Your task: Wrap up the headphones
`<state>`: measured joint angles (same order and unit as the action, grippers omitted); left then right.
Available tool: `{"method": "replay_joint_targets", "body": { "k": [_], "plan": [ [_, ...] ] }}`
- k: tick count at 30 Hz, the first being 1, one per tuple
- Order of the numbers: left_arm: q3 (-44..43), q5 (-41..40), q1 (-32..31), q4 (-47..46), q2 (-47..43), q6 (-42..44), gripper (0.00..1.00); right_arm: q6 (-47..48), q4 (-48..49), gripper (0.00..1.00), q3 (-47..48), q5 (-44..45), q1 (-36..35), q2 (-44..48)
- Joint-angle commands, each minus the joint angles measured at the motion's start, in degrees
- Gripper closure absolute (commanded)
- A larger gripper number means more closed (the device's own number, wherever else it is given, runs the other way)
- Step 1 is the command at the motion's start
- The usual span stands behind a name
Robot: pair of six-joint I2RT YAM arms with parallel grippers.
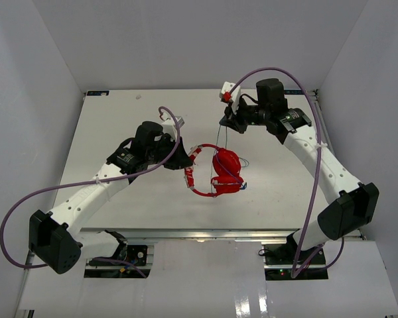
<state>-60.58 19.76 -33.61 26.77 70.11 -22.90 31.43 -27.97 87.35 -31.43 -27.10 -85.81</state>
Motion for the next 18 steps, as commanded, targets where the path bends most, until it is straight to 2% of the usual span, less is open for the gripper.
{"method": "replay_joint_targets", "body": {
  "k": [1,10,18],
  "plan": [
    [-1.9,0.5,-0.3,-1.7,-0.5,-0.7,1.0,0.2,2.0,0.92,-2.4,-2.0,0.5,3.5],
    [-3.8,-2.0,-0.3,-0.5,-2.5,-0.9,1.0,0.7,3.3,0.92,-12.0,-3.2,1.1,6.8],
    [-7.5,-0.1,-0.4,-0.4,-4.4,-2.3,1.0,-1.7,5.5,0.92,-17.8,-7.2,1.4,6.9]
  ]
}}
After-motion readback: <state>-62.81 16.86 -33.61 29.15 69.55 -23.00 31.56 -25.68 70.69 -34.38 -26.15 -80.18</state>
